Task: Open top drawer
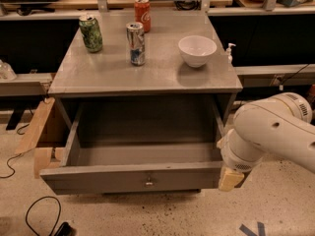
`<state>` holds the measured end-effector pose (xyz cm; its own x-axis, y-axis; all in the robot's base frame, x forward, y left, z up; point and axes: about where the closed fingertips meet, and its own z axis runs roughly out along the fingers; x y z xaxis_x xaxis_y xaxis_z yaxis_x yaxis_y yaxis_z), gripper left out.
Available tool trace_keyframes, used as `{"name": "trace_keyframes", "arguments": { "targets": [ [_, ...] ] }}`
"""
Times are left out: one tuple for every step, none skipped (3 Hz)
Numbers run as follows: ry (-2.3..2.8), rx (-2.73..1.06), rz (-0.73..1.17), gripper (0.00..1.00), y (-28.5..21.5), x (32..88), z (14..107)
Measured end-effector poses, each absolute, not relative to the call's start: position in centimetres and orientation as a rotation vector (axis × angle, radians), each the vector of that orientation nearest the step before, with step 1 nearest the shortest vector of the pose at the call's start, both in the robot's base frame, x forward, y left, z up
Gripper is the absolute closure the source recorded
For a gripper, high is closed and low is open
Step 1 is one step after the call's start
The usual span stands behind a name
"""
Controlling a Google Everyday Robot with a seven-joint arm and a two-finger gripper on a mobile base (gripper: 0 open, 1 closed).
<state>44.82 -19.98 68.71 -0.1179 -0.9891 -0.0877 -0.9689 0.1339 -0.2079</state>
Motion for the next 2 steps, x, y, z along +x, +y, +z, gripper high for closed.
{"name": "trace_keyframes", "arguments": {
  "targets": [
    [2.202, -1.938, -0.147, 0.00, -20.0, 44.8, 68.7],
    [2.198, -1.958, -0.208, 0.00, -19.7, 44.4, 70.3]
  ]
}}
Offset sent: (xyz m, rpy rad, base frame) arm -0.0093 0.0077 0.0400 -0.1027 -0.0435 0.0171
